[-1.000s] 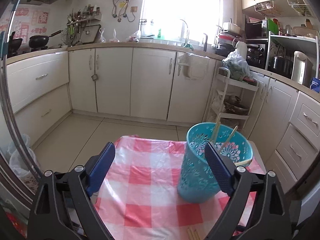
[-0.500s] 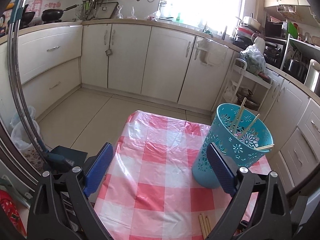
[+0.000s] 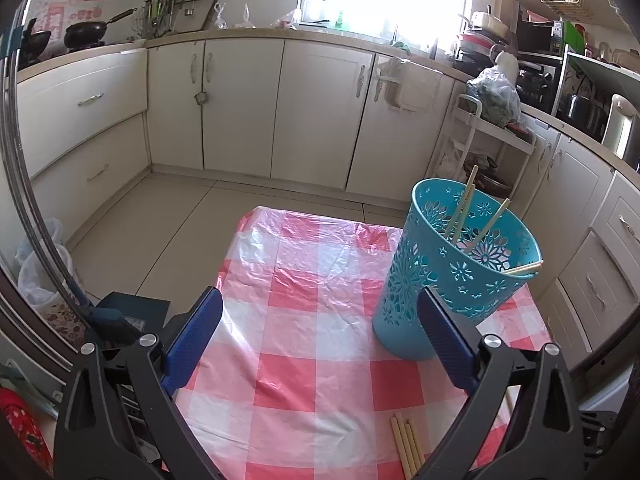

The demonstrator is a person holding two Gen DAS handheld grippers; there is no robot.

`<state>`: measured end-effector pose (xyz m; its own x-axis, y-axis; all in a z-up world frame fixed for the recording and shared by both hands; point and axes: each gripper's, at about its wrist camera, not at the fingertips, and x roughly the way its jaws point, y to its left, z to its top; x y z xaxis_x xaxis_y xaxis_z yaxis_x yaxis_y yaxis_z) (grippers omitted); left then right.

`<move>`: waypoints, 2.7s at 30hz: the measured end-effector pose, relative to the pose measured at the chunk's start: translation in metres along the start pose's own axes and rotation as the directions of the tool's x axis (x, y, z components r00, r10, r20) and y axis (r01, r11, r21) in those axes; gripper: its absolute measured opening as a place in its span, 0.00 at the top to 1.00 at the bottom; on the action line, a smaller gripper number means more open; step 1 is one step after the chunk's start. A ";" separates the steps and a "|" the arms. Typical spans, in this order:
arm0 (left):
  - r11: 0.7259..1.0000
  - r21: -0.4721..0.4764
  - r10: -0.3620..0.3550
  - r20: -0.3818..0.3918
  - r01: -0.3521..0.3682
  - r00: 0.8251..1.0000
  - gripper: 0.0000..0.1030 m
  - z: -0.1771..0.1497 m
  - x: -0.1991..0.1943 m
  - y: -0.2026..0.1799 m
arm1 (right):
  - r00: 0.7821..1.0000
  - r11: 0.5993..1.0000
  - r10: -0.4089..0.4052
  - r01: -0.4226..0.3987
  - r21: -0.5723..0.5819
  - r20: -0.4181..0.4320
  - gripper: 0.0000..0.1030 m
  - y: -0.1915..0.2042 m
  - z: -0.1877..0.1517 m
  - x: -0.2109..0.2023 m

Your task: Organize utensils

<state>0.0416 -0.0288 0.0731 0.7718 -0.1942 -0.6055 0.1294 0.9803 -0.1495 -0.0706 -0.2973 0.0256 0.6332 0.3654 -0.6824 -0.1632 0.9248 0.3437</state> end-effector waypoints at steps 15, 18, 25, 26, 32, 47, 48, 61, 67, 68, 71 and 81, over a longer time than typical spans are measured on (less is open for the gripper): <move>0.997 -0.075 0.013 -0.029 -0.015 1.000 0.09 0.000 0.008 0.013 | 0.869 0.993 0.106 -0.120 -0.003 0.484 0.94 0.048 0.156 -0.043; 0.996 -0.093 0.011 -0.038 -0.014 0.999 0.09 0.001 0.010 0.017 | 0.833 0.998 0.007 -0.039 0.045 0.554 0.94 0.051 0.178 -0.027; 0.992 -0.122 -0.004 -0.054 -0.003 0.999 0.09 0.005 0.013 0.021 | 0.818 0.990 -0.135 0.088 0.110 0.559 0.94 0.045 0.192 0.015; 0.992 -0.126 -0.006 -0.055 -0.002 0.998 0.09 0.005 0.013 0.022 | 0.822 0.989 -0.142 0.101 0.105 0.551 0.94 0.045 0.190 0.018; 0.989 -0.149 -0.012 -0.064 0.002 0.998 0.09 0.006 0.013 0.025 | 0.843 0.985 -0.168 0.160 0.060 0.511 0.94 0.046 0.171 0.031; 0.989 -0.146 0.022 -0.075 -0.033 0.997 0.09 0.003 0.015 0.028 | 0.882 0.972 -0.137 0.208 -0.112 0.451 0.78 0.063 0.088 -0.017; 0.989 -0.147 0.023 -0.076 -0.034 0.997 0.09 0.003 0.015 0.028 | 0.890 0.970 -0.136 0.209 -0.124 0.435 0.78 0.065 0.077 -0.020; 0.989 -0.136 0.051 -0.089 -0.062 0.995 0.08 -0.005 0.016 0.031 | 0.988 0.974 -0.135 0.119 -0.194 -0.069 0.87 0.062 -0.022 0.064; 0.985 -0.159 0.050 -0.097 -0.065 0.994 0.08 -0.005 0.017 0.037 | 0.983 0.973 -0.150 0.128 -0.194 -0.102 0.87 0.060 -0.031 0.077; 0.986 -0.157 0.049 -0.097 -0.063 0.994 0.08 -0.004 0.017 0.036 | 0.983 0.973 -0.151 0.128 -0.192 -0.108 0.87 0.059 -0.031 0.078; 0.987 -0.146 0.047 -0.097 -0.060 0.994 0.08 -0.005 0.017 0.034 | 0.984 0.972 -0.148 0.125 -0.198 -0.104 0.87 0.059 -0.032 0.078; 0.995 -0.092 0.035 -0.140 -0.048 0.990 0.08 -0.013 0.027 0.026 | 0.973 0.963 -0.208 0.187 -0.193 -0.097 0.92 0.046 -0.032 0.076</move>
<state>0.0575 -0.0093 0.0431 0.6811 -0.1635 -0.7137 0.0345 0.9808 -0.1917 -0.0540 -0.2235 -0.0306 0.5765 0.1734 -0.7985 -0.1847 0.9796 0.0793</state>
